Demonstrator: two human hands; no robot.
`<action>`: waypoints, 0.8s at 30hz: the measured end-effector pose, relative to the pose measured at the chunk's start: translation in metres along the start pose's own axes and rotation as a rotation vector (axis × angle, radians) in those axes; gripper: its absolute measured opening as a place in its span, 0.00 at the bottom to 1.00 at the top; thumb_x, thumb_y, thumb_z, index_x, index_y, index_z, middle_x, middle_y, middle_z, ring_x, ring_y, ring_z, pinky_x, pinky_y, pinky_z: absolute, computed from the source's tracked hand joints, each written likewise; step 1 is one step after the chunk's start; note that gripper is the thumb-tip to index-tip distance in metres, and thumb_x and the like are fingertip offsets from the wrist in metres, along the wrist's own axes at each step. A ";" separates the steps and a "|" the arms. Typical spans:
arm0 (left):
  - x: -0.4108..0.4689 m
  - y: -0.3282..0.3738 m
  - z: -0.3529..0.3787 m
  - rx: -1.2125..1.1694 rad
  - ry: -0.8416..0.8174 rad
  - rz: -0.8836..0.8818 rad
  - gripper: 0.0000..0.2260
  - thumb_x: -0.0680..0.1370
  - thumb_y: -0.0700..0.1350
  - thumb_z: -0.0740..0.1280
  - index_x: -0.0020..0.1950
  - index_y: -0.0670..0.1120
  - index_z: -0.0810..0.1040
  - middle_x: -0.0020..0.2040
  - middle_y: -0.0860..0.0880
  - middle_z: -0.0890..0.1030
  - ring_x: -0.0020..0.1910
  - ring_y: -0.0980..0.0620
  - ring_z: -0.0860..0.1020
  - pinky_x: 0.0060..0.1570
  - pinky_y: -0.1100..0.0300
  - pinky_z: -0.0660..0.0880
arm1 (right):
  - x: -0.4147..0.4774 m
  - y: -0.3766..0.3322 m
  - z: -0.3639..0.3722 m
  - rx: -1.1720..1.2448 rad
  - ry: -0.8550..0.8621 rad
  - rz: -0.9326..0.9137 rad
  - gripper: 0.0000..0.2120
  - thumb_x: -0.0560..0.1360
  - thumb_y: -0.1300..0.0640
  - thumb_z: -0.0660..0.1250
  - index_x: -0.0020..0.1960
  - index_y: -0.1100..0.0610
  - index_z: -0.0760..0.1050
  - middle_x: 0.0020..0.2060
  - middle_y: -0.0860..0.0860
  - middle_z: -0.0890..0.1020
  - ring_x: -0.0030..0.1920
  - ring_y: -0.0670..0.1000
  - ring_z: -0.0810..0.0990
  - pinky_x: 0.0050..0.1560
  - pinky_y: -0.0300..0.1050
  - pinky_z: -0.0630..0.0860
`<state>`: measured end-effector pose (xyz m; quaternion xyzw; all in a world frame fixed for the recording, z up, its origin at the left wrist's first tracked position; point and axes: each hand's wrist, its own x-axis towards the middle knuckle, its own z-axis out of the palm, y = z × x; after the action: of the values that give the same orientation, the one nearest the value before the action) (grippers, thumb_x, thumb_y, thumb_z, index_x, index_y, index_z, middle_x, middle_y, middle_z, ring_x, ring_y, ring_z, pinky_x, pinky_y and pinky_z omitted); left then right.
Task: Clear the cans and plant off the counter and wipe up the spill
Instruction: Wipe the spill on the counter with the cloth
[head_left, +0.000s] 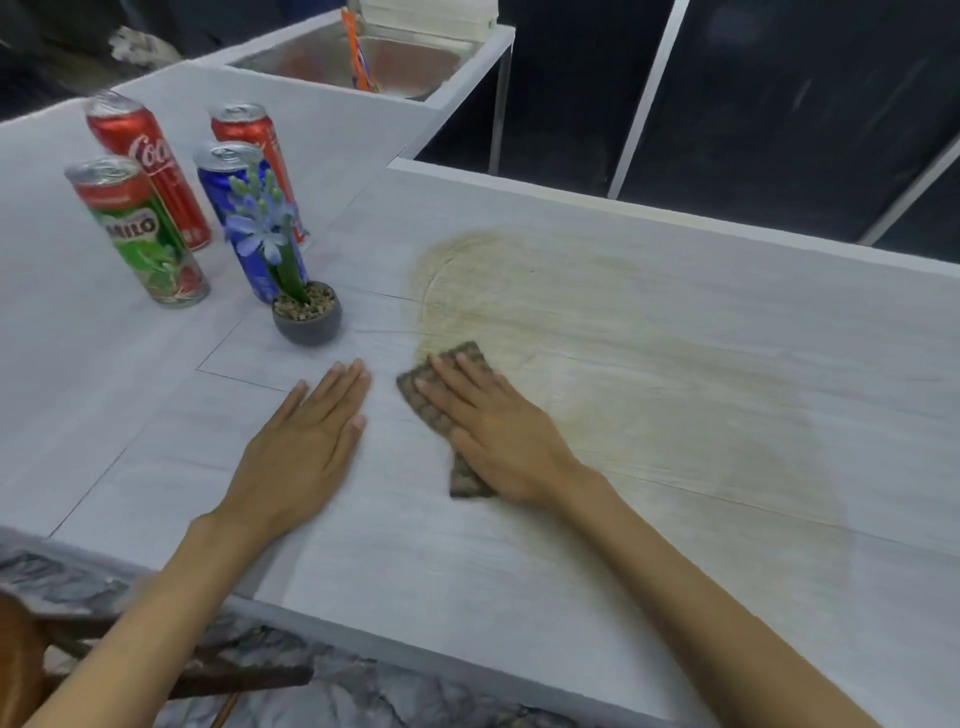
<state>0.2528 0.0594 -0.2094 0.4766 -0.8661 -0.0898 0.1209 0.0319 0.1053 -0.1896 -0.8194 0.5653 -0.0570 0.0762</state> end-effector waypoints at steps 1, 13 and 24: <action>0.000 0.000 0.000 -0.004 0.009 0.001 0.29 0.75 0.58 0.35 0.75 0.52 0.48 0.75 0.59 0.48 0.74 0.64 0.45 0.70 0.70 0.36 | -0.019 0.006 -0.003 0.046 -0.003 -0.044 0.32 0.73 0.44 0.34 0.76 0.48 0.45 0.77 0.47 0.45 0.77 0.49 0.40 0.75 0.46 0.40; 0.000 -0.001 0.001 -0.017 0.068 -0.001 0.30 0.75 0.56 0.35 0.76 0.47 0.51 0.76 0.53 0.52 0.73 0.62 0.46 0.74 0.60 0.43 | 0.079 0.010 0.002 -0.025 0.033 0.248 0.28 0.78 0.47 0.39 0.77 0.52 0.47 0.77 0.52 0.48 0.77 0.55 0.44 0.76 0.56 0.46; 0.002 -0.010 -0.004 -0.003 -0.055 0.096 0.30 0.75 0.55 0.34 0.76 0.45 0.45 0.77 0.51 0.46 0.76 0.57 0.44 0.72 0.60 0.38 | -0.016 0.040 -0.010 0.013 0.117 0.774 0.24 0.82 0.53 0.42 0.77 0.53 0.48 0.78 0.52 0.47 0.77 0.53 0.43 0.76 0.52 0.44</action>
<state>0.2611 0.0516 -0.2078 0.4318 -0.8908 -0.0980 0.1020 -0.0125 0.1053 -0.1875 -0.5405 0.8356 -0.0741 0.0647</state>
